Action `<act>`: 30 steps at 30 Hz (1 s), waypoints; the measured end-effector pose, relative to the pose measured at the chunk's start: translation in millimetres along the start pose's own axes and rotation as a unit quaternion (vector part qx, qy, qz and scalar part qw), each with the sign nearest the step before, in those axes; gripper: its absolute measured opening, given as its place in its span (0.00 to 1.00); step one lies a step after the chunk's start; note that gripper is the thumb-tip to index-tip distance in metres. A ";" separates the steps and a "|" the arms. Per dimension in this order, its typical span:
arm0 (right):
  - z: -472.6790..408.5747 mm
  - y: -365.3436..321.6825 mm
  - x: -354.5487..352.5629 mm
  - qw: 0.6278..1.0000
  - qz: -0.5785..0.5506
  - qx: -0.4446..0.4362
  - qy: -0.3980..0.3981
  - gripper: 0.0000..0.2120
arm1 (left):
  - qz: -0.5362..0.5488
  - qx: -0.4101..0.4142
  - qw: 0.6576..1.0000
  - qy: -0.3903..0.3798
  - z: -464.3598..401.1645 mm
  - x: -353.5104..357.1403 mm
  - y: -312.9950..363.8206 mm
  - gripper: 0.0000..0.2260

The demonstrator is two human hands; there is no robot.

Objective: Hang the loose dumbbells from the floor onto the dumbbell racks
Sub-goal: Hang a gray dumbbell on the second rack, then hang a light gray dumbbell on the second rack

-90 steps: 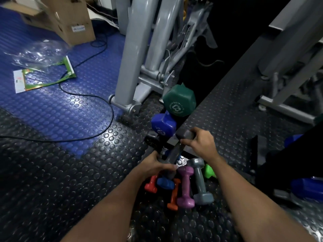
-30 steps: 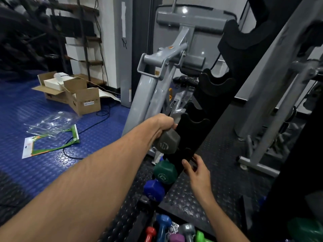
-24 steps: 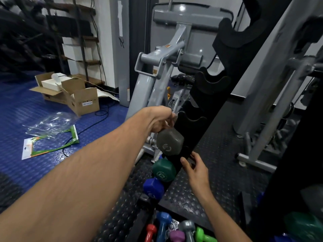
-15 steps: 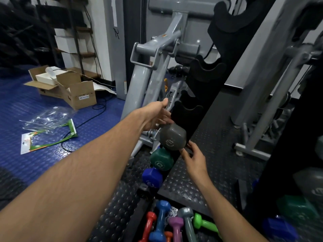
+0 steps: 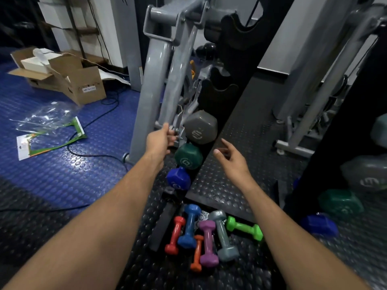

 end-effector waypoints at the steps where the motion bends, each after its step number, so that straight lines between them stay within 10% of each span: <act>1: 0.0 9.0 -0.1 1.000 0.012 0.014 0.001 0.26 | -0.004 -0.014 0.999 0.029 5.6 -5.2 -19.5 0.16; 8: -6.4 109.8 3.6 0.985 0.107 0.132 -0.028 0.18 | -0.178 -0.130 0.963 0.154 85.1 -7.0 -171.0 0.17; 18: 0.8 259.7 8.9 0.947 0.154 0.272 -0.076 0.09 | -0.114 -0.320 0.929 -0.147 168.3 115.4 -324.0 0.19; 30: -11.7 326.0 9.9 0.940 0.190 0.274 -0.077 0.09 | -0.247 -0.319 0.903 -0.149 173.7 161.7 -391.5 0.22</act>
Point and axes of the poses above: each hand's wrist, its own z-axis away from the middle knuckle, its own x-axis out of the palm, y = z × x, the point moved 4 cm from there along -z, towards the middle knuckle, and after that the axes turned 14 degrees about x, right-handed, at the moved point
